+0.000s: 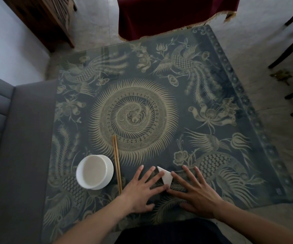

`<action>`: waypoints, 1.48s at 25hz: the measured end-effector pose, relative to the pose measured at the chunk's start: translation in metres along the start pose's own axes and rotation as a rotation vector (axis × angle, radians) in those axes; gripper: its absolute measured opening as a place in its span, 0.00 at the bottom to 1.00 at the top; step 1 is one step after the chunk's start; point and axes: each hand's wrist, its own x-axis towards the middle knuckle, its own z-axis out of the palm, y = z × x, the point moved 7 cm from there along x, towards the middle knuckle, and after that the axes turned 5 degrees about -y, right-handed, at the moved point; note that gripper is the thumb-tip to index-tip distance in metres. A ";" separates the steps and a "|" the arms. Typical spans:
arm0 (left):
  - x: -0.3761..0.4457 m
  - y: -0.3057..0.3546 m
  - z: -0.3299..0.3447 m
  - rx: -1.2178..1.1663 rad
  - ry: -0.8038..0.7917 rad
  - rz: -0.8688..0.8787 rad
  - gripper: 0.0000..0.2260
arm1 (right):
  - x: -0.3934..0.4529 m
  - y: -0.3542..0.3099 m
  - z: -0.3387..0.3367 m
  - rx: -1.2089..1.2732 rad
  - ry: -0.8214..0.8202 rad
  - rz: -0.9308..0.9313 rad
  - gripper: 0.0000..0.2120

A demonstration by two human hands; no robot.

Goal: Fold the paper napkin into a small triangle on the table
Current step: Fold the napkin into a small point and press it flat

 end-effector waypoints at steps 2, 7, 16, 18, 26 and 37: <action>0.000 -0.002 -0.001 -0.008 -0.005 0.012 0.38 | 0.000 0.001 -0.001 -0.010 -0.004 -0.012 0.31; 0.007 0.007 -0.005 -0.033 0.073 -0.009 0.39 | 0.001 0.002 -0.002 -0.022 -0.012 -0.018 0.31; 0.010 0.006 -0.001 -0.118 0.146 -0.174 0.34 | 0.002 0.002 0.003 0.018 -0.038 -0.007 0.32; 0.002 -0.006 0.000 -0.132 0.143 -0.235 0.32 | 0.001 0.003 0.001 0.027 -0.032 -0.002 0.32; 0.004 0.002 -0.001 -0.133 0.109 -0.168 0.33 | 0.001 0.000 -0.006 0.047 -0.055 0.011 0.32; 0.004 -0.005 0.002 -0.130 0.077 -0.164 0.34 | 0.017 -0.005 -0.006 0.044 -0.037 0.122 0.34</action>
